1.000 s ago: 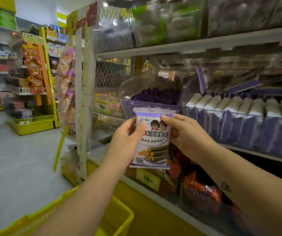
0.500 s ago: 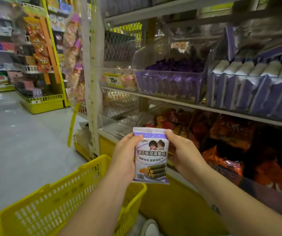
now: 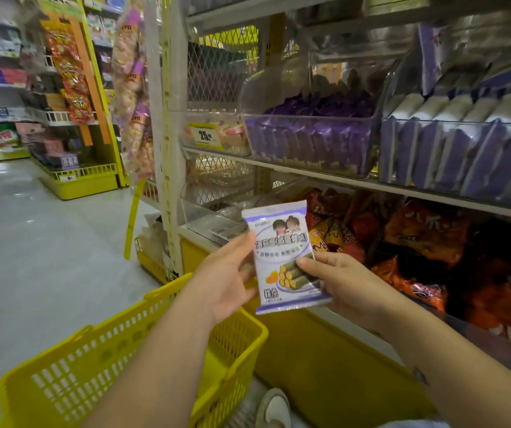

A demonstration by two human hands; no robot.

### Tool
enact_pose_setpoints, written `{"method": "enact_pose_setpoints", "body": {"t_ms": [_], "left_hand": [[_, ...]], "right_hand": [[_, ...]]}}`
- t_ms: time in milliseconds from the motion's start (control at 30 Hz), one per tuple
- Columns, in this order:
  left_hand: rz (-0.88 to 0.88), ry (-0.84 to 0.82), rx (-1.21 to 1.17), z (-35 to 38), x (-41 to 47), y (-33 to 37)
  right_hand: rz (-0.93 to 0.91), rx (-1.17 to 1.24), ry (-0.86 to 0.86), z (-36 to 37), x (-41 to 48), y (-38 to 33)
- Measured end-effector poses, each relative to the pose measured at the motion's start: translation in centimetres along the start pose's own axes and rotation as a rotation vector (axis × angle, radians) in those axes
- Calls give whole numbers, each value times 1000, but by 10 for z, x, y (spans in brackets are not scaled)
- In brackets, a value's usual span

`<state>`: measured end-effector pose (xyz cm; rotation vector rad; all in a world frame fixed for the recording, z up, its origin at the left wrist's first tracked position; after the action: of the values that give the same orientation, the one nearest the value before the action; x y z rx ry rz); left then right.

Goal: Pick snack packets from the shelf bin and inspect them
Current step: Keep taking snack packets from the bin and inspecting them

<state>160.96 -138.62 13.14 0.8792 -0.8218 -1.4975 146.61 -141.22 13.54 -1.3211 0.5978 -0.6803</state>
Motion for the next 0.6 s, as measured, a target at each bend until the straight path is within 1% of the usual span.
{"method": "enact_pose_setpoints", "body": {"t_ms": [33, 100, 200, 300, 467, 533, 600], "left_hand": [[-26, -69, 72, 2, -2, -2], [-47, -191, 137, 7, -5, -4], [44, -268, 161, 13, -9, 2], [186, -271, 247, 17, -11, 11], [328, -262, 472, 21, -13, 12], [376, -211, 544, 19, -11, 11], [464, -123, 706, 20, -14, 15]], "right_hand": [[-4, 32, 20, -2, 0, -2], [-1, 55, 49, -5, -1, -6], [-2, 87, 60, -3, -3, -12], [-7, 130, 109, -5, -3, -12], [-2, 205, 186, -7, -2, -11], [-6, 224, 200, -6, -3, -13], [-22, 213, 209, -5, -5, -16]]}}
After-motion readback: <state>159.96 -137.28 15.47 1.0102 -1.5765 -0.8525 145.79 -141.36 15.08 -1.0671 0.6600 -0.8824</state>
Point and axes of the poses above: each hand's wrist, its own x-axis towards the middle knuckle, its own z-axis out of the palm, y = z × x, the point moved 7 cm from there along x, towards the middle knuckle, and after that the axes turned 6 degrees about -y, right-handed, at the moved point
